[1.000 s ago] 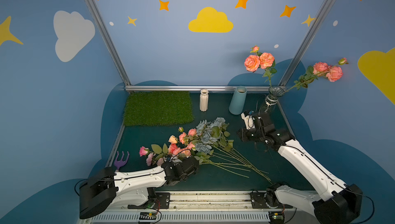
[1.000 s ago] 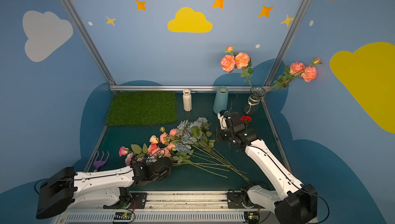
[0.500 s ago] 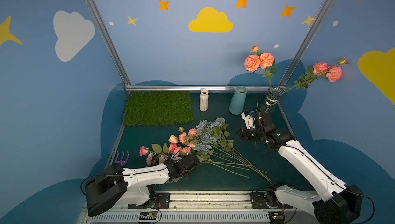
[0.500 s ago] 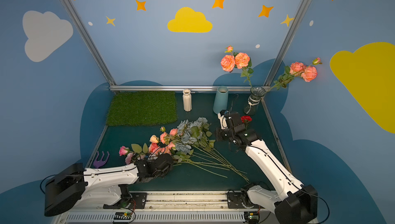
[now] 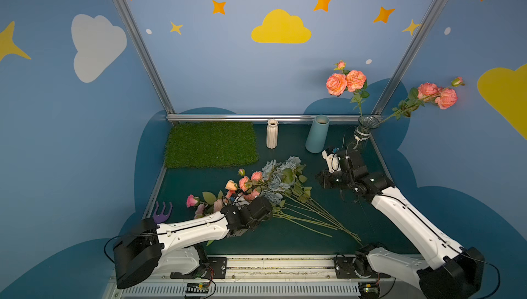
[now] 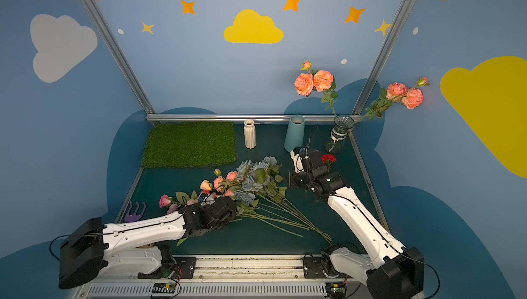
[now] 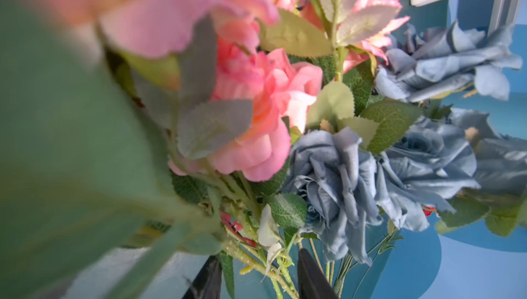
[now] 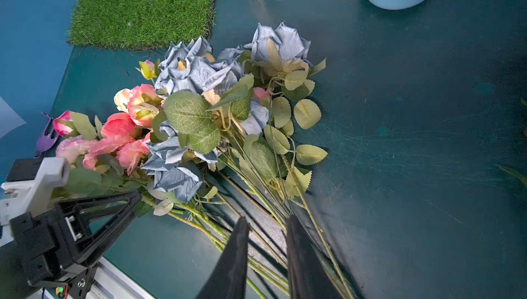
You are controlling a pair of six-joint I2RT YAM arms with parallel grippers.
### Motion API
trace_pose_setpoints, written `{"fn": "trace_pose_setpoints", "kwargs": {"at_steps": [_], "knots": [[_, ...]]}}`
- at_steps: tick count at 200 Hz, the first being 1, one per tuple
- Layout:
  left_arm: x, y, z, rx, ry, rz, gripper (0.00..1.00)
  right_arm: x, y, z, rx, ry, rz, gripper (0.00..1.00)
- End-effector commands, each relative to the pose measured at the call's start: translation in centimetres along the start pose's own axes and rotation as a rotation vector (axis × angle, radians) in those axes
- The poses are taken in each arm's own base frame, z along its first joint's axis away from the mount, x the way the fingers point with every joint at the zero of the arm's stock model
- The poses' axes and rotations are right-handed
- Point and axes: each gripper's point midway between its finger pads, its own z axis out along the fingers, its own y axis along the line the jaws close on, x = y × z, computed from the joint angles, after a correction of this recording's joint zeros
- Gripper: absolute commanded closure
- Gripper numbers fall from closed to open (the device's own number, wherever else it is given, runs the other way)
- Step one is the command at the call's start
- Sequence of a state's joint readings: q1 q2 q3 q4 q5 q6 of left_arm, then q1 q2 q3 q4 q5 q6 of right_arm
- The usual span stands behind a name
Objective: Place the pink flowers into the vase
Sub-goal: Pick up the flower at the center of the board.
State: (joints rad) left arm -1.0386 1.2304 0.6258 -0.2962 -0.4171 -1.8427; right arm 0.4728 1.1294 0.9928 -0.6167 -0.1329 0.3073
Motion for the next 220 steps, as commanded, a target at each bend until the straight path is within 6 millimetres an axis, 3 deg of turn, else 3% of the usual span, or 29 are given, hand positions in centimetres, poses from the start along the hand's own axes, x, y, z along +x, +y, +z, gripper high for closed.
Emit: {"fn": "trace_pose_setpoints", "kwargs": {"at_steps": [1, 46, 140, 177, 220], "knots": [[-0.4, 1.0, -0.2, -0.044, -0.017, 0.042, 0.55, -0.1, 0.0, -0.4, -0.008, -0.019, 0.002, 0.74], [0.0, 1.6, -0.7, -0.071, 0.017, 0.027, 0.55, -0.1, 0.0, -0.3, -0.008, -0.018, 0.006, 0.74], [1.6, -2.3, -2.4, 0.011, 0.029, 0.157, 0.55, 0.0, 0.0, -0.2, -0.01, -0.014, 0.007, 0.74], [2.4, -0.3, -0.5, -0.033, 0.075, 0.098, 0.59, 0.0, -0.2, -0.3, 0.0, -0.017, 0.01, 0.74], [1.7, 2.0, 1.3, -0.062, 0.074, 0.027, 0.64, 0.1, -0.2, -0.2, -0.004, -0.016, 0.014, 0.74]]}}
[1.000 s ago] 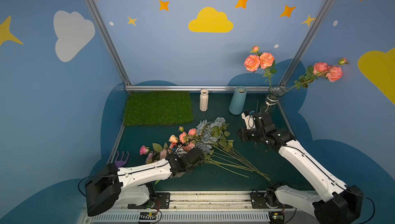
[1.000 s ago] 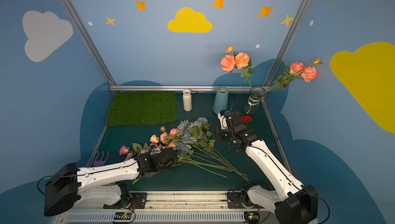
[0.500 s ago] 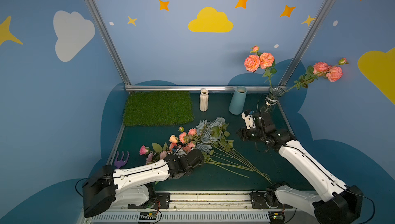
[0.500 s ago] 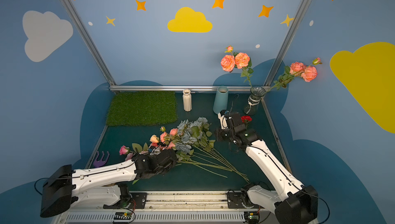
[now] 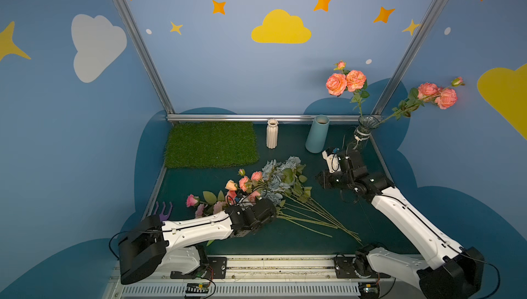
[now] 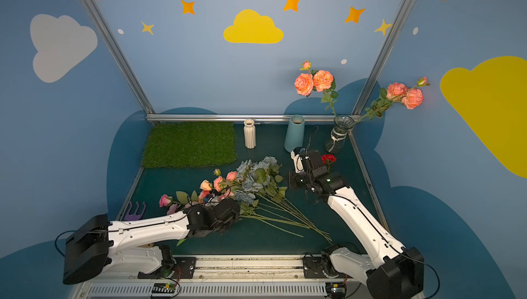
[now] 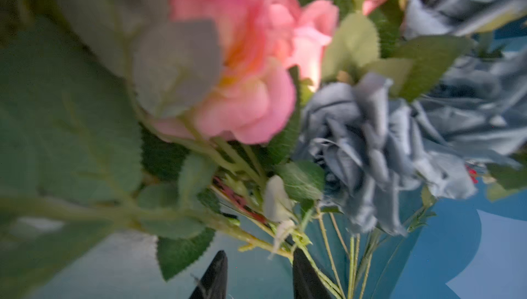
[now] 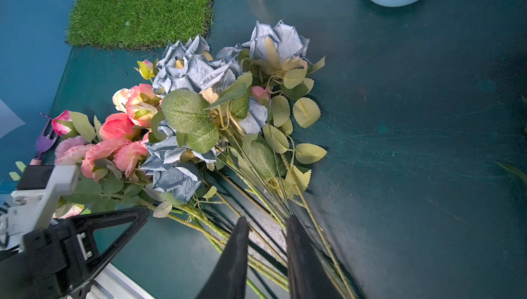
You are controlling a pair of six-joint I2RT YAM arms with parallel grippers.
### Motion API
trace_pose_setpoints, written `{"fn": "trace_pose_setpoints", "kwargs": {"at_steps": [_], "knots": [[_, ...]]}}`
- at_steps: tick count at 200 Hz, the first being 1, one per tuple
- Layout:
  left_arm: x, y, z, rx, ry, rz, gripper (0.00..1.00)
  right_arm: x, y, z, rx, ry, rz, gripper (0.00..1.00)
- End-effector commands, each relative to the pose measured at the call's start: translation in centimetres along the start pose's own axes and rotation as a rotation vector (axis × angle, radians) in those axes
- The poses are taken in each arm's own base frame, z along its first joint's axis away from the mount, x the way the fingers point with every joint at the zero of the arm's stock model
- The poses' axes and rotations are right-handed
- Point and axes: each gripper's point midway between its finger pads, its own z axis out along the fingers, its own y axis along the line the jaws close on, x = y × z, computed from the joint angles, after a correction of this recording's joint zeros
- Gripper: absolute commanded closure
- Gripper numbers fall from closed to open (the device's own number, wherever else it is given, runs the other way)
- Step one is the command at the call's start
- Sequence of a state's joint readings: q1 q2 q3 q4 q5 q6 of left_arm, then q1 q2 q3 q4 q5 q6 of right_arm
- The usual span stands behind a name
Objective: Place the pink flowers into the vase
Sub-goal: Pick up the flower at the center of the board.
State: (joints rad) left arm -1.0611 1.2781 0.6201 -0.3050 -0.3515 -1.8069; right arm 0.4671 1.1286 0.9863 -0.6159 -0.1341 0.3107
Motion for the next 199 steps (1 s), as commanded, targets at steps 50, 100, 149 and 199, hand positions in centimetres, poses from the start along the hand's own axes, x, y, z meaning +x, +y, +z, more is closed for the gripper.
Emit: {"fn": "trace_pose_setpoints", "kwargs": {"at_steps": [50, 100, 149, 199], "knots": [[0.1, -0.1, 1.7, 0.034, 0.027, -0.062, 0.71, -0.1, 0.1, -0.3, -0.015, -0.019, 0.008, 0.74], [0.3, -0.1, 3.0, 0.047, 0.039, -0.082, 0.77, -0.1, 0.1, -0.3, -0.018, -0.022, 0.009, 0.74], [-0.4, 0.1, 2.8, 0.048, 0.011, -0.086, 0.86, -0.1, 0.0, -0.3, -0.017, -0.021, 0.013, 0.74], [-1.4, -1.1, 0.8, 0.063, -0.074, -0.017, 0.94, -0.1, 0.0, -0.3, -0.018, -0.023, 0.01, 0.74]]}}
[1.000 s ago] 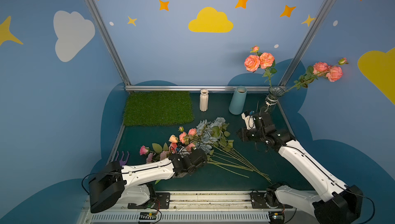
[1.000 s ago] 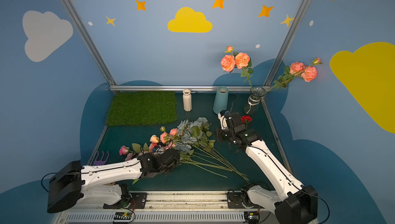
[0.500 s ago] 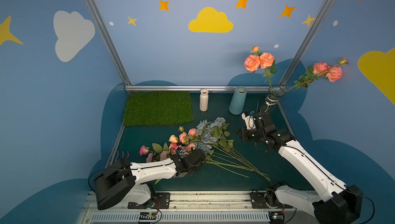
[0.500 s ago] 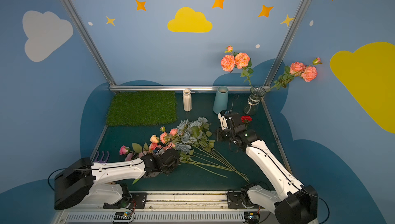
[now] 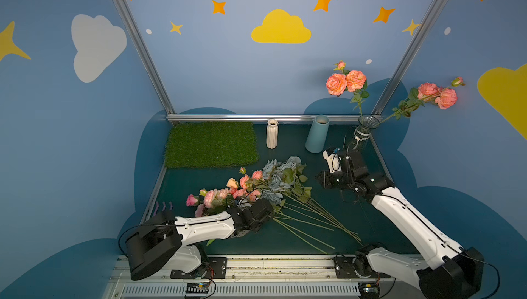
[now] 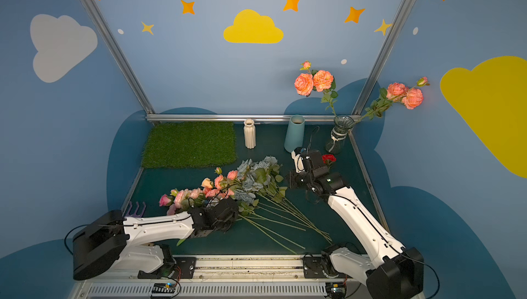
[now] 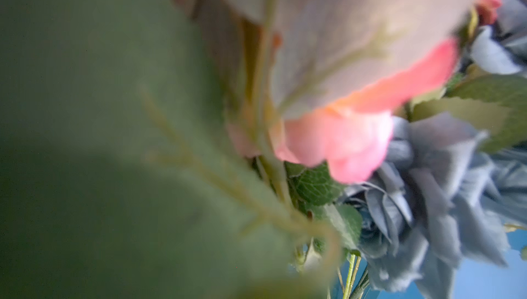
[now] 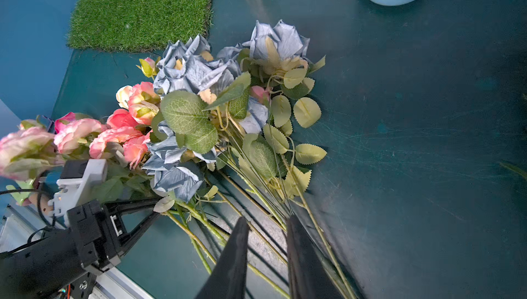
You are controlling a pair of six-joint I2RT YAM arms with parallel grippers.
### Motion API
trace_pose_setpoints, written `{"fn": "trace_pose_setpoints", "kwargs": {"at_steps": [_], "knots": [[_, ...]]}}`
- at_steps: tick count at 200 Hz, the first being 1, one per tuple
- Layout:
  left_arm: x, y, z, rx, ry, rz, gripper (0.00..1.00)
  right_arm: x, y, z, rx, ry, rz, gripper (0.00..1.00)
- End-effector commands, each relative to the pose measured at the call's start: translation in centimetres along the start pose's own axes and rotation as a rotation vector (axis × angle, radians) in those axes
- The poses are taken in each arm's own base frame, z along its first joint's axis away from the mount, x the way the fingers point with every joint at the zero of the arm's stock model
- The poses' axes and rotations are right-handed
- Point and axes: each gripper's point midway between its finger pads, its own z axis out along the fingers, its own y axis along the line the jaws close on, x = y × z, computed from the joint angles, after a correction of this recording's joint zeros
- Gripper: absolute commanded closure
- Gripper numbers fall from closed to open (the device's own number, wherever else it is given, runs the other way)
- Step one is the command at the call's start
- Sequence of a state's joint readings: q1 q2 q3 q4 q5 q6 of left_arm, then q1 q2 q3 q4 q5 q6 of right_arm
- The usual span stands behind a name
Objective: Place the pink flowers into the vase
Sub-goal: Pick up the flower at the center of the board.
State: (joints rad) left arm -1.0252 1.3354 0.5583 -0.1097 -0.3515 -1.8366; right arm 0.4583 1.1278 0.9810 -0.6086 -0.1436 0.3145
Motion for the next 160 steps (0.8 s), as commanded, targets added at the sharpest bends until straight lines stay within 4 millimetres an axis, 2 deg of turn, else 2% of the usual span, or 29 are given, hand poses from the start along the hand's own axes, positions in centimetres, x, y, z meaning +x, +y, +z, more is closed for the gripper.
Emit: {"fn": "trace_pose_setpoints", "kwargs": {"at_steps": [1, 54, 93, 119, 139, 160], "knots": [[-0.9, -0.6, -1.2, -0.002, -0.071, 0.067, 0.94, -0.1, 0.2, -0.4, -0.014, -0.021, 0.001, 0.74], [-1.9, -3.6, -4.2, 0.084, -0.173, 0.157, 0.95, -0.3, 0.3, -0.4, -0.019, -0.022, -0.006, 0.74], [-3.1, -7.3, -6.4, 0.18, -0.26, 0.227, 0.96, -0.7, 0.3, -0.5, -0.009, -0.029, -0.012, 0.74], [-3.9, -11.3, -8.5, 0.261, -0.33, 0.335, 0.96, -1.3, 0.4, -1.0, -0.006, -0.053, -0.019, 0.74], [-4.0, -15.9, -10.2, 0.352, -0.379, 0.493, 0.96, -1.9, 0.8, -1.6, -0.019, -0.086, -0.029, 0.74], [-4.2, -19.6, -11.0, 0.395, -0.363, 0.643, 0.97, -2.8, 1.8, -2.9, -0.061, -0.129, -0.046, 0.74]]}}
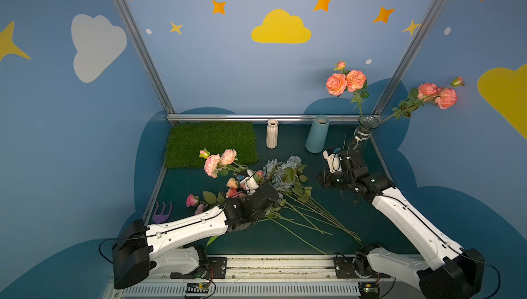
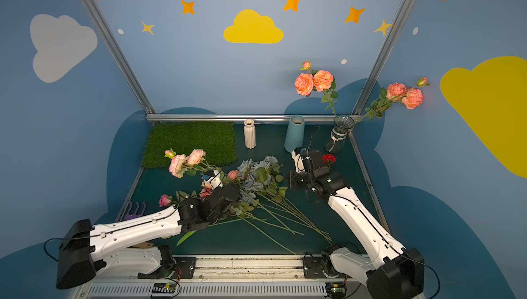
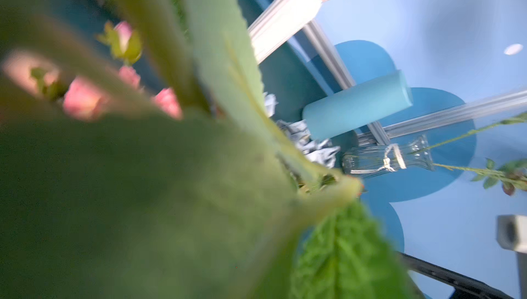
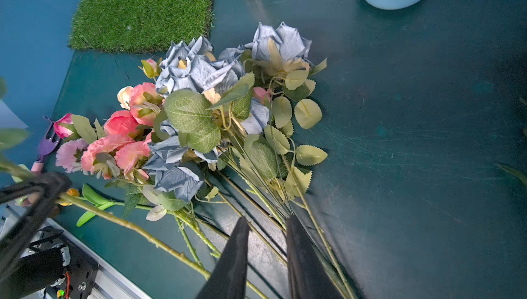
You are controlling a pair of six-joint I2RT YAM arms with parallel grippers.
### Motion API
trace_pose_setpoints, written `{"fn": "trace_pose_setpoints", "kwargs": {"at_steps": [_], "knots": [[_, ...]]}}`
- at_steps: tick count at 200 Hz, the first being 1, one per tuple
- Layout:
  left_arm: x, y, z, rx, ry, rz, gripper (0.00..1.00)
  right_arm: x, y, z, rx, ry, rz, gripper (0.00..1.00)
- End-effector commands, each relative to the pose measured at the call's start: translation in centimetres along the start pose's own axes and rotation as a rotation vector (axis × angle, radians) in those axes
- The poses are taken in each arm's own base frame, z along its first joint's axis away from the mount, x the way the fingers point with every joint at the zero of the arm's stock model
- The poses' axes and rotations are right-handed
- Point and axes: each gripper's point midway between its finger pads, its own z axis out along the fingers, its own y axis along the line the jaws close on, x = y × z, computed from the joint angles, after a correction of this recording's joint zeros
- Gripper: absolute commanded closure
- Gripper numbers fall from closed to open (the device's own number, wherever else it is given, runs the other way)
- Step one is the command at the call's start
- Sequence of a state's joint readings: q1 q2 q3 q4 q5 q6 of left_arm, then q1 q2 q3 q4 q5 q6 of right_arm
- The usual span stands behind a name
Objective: Place the pink flowers into the vase
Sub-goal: Pick up the flower at the center of the board.
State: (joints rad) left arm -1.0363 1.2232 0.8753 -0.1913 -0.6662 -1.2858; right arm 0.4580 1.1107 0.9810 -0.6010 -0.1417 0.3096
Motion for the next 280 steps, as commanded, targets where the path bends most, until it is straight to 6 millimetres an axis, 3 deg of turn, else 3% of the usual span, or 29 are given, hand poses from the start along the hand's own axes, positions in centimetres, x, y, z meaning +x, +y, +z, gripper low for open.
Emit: {"fn": "trace_pose_setpoints", "kwargs": {"at_steps": [1, 53, 84, 116, 208, 280], "knots": [[-2.8, -4.6, 0.4, 0.107, -0.033, 0.237, 0.97, -2.5, 1.7, -2.4, -0.059, -0.107, -0.038, 0.74], [-4.7, -9.1, 1.1, 0.351, 0.166, 0.347, 0.98, -4.3, 8.7, -7.1, -0.383, -0.235, -0.173, 0.73], [-3.8, -11.8, -0.3, 0.517, 0.287, 0.413, 0.98, -4.5, 11.6, -7.7, -0.514, -0.205, -0.211, 0.73], [-2.4, -13.0, -1.6, 0.624, 0.38, 0.434, 0.98, -4.9, 13.4, -7.7, -0.57, -0.187, -0.238, 0.73], [-2.0, -14.3, -3.4, 0.722, 0.428, 0.445, 0.98, -3.4, 15.4, -6.3, -0.575, -0.104, -0.294, 0.73], [-2.0, -14.5, -3.7, 0.726, 0.435, 0.456, 0.98, -1.7, 14.5, -4.4, -0.474, -0.047, -0.357, 0.74]]}}
